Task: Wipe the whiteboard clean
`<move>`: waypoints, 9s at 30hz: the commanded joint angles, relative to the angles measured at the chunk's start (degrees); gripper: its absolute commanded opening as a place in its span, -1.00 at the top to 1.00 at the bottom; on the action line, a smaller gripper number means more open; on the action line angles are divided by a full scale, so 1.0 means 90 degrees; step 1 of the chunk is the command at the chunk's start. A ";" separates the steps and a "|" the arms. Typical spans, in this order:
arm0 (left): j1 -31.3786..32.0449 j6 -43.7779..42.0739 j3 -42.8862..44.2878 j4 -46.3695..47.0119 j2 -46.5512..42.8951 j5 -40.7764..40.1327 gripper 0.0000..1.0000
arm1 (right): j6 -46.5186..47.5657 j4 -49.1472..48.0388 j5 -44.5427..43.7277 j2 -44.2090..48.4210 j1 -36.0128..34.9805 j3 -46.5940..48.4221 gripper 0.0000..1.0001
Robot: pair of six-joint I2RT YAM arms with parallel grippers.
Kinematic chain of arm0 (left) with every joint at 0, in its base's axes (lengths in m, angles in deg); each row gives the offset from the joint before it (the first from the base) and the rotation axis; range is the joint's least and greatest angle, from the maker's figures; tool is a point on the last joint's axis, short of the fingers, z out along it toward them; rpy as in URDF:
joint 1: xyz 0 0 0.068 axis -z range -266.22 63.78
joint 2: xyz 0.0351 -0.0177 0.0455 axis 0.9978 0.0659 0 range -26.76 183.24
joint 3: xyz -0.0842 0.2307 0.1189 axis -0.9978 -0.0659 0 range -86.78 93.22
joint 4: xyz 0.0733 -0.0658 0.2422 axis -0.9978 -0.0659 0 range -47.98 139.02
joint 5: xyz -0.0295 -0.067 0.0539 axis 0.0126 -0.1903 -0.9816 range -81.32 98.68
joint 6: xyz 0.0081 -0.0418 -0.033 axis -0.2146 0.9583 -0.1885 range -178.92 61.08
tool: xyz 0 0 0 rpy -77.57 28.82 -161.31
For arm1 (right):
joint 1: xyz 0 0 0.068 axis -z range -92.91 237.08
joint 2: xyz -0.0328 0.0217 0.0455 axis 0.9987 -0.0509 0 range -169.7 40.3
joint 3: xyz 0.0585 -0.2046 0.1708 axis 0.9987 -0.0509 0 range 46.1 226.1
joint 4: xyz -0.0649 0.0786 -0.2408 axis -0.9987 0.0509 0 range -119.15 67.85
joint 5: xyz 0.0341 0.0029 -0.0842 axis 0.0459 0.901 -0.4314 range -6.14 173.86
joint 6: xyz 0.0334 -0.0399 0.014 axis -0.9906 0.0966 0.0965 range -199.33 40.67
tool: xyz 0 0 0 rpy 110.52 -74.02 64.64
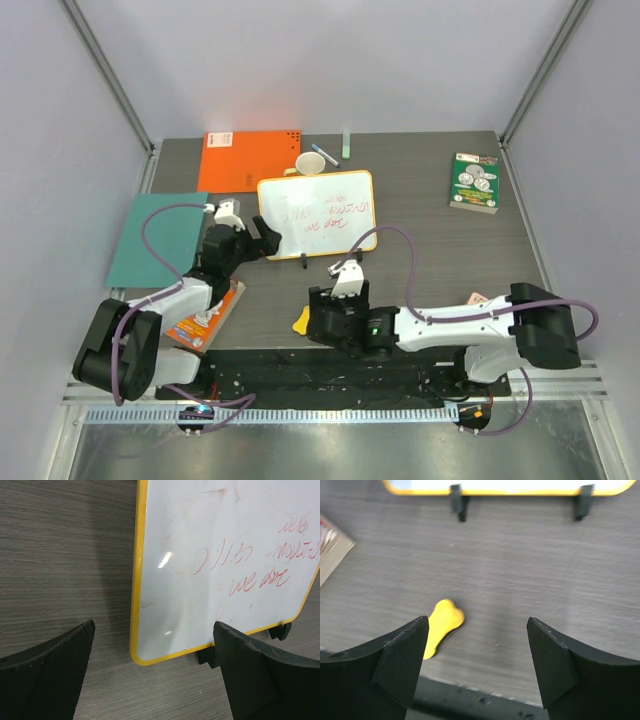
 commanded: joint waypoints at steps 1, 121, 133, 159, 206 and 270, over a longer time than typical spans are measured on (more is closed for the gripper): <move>-0.0030 0.0049 0.0109 0.0163 -0.0094 -0.0069 -1.00 | -0.0514 0.0364 0.0373 -0.0482 -0.0246 0.0740 -0.66; -0.0030 0.0176 -0.1541 0.1414 -0.1813 -0.0927 -1.00 | 0.0052 0.0579 0.2248 -0.2876 0.0652 0.2255 0.84; -0.0098 -0.0683 -0.0156 0.0135 -0.1687 -0.0987 -0.99 | 0.0461 0.0189 0.1643 -0.1480 0.0954 0.1407 0.98; -0.1641 0.1162 0.0646 0.4703 0.2747 0.3408 -1.00 | 0.3284 -0.2526 0.4162 -0.0063 0.3855 0.0302 0.98; -0.1621 0.1973 0.2062 0.5633 0.4496 0.3808 -0.72 | 0.3421 -0.2272 0.3977 -0.0405 0.3962 0.0839 0.98; -0.1553 0.1367 0.2297 0.4744 0.4408 0.4042 1.00 | 0.4163 -0.5302 0.2747 -0.4506 0.3269 0.2392 0.97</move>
